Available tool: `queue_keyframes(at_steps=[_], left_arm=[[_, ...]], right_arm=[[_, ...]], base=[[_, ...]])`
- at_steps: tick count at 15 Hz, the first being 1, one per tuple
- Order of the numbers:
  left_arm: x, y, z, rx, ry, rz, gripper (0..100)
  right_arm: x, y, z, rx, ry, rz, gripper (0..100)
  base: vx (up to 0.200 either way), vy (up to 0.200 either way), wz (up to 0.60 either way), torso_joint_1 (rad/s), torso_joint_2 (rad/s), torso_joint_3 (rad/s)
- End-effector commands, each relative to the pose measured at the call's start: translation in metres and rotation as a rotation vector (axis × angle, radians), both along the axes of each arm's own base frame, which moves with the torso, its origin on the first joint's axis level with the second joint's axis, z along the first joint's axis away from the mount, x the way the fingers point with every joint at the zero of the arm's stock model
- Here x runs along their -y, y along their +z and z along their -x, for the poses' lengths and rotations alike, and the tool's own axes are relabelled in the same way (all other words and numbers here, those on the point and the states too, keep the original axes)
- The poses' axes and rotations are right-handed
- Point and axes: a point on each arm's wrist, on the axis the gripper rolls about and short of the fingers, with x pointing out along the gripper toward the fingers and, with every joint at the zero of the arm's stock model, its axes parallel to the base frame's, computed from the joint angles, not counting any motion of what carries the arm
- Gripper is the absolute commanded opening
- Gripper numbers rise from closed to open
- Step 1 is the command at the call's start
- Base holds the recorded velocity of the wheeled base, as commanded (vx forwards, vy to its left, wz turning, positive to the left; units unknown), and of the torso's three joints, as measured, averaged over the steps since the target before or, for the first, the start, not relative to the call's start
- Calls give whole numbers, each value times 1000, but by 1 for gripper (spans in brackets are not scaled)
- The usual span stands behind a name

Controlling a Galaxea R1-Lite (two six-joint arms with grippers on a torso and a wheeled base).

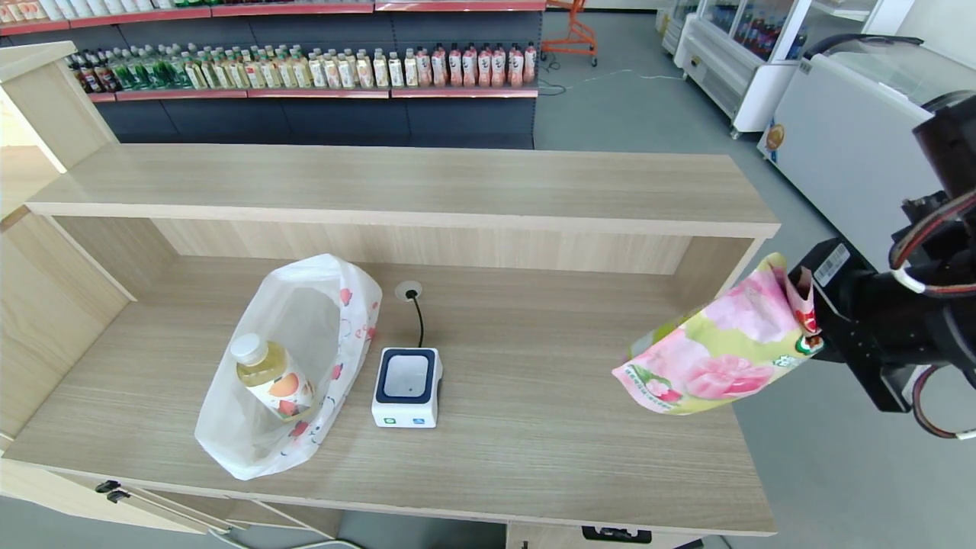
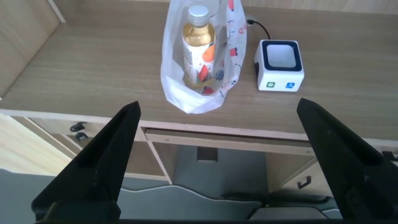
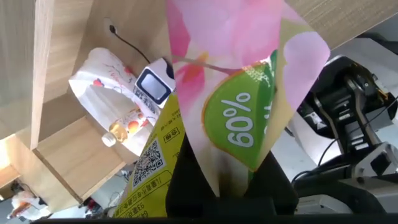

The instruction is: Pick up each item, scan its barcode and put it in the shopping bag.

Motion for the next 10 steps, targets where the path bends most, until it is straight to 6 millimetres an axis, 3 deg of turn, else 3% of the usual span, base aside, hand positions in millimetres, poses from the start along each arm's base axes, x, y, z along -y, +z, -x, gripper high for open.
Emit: queue_keyframes(at_steps=[1,8,10], left_arm=[[0,0,0,0,0,-2,100],[0,0,0,0,0,-2,100],[0,0,0,0,0,-2,100]], right_arm=[[-12,-8,-9,-37,16,14,0],[-11,-9,-6,-50,20,5,0],[-11,-9,-6,-48,23,5,0]], base=[[0,0,0,0,0,0],[0,0,0,0,0,0],[0,200,0,2,0,5]])
